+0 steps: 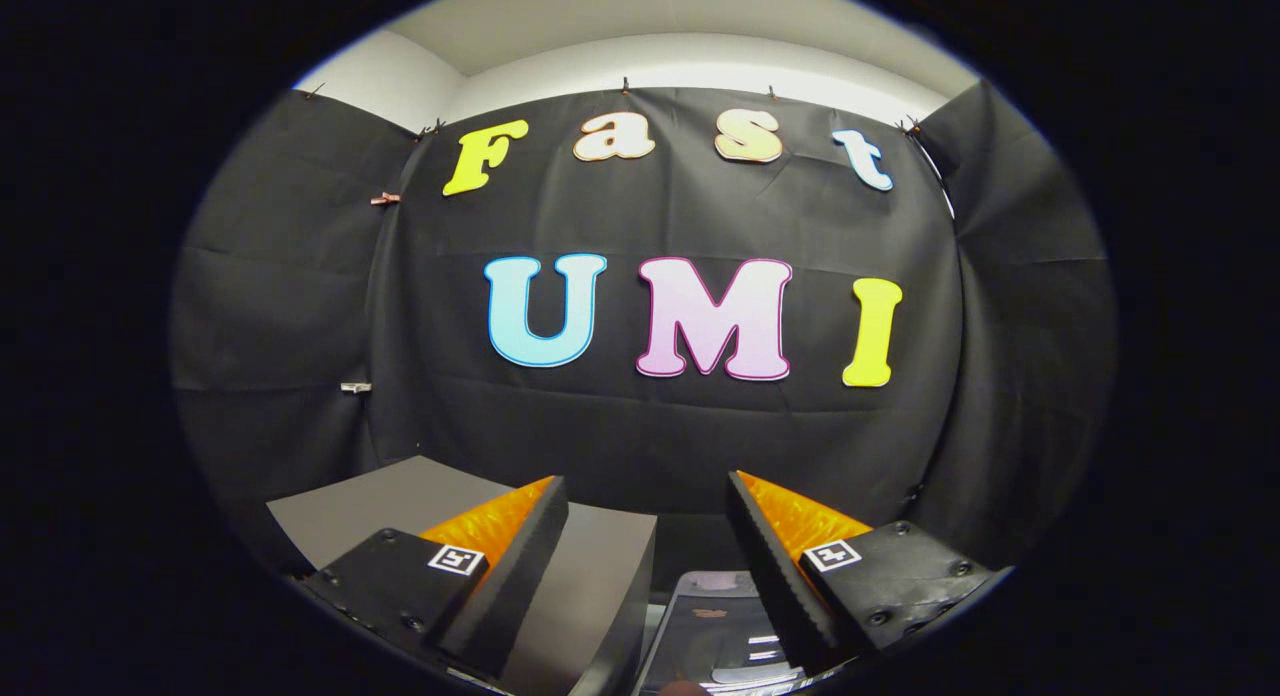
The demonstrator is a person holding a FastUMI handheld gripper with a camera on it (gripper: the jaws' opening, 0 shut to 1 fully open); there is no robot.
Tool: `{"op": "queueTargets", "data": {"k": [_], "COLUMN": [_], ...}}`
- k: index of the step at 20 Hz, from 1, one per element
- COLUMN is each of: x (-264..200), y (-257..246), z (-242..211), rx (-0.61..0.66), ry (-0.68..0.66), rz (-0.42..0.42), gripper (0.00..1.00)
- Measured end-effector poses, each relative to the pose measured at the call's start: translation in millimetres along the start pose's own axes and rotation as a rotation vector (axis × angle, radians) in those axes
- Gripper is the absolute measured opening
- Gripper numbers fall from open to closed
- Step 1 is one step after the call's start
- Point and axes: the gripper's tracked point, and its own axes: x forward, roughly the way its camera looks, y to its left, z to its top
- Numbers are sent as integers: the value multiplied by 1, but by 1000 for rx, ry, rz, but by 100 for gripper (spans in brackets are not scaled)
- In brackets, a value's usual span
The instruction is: Put the clothes into the washing machine and then close the washing machine lid.
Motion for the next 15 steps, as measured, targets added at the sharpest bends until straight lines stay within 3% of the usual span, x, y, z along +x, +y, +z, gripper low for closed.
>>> {"op": "queueTargets", "data": {"k": [15], "x": [8], "y": [-5], "z": [-1], "rx": [-9], "ry": [10], "rz": [-12], "gripper": [100]}}
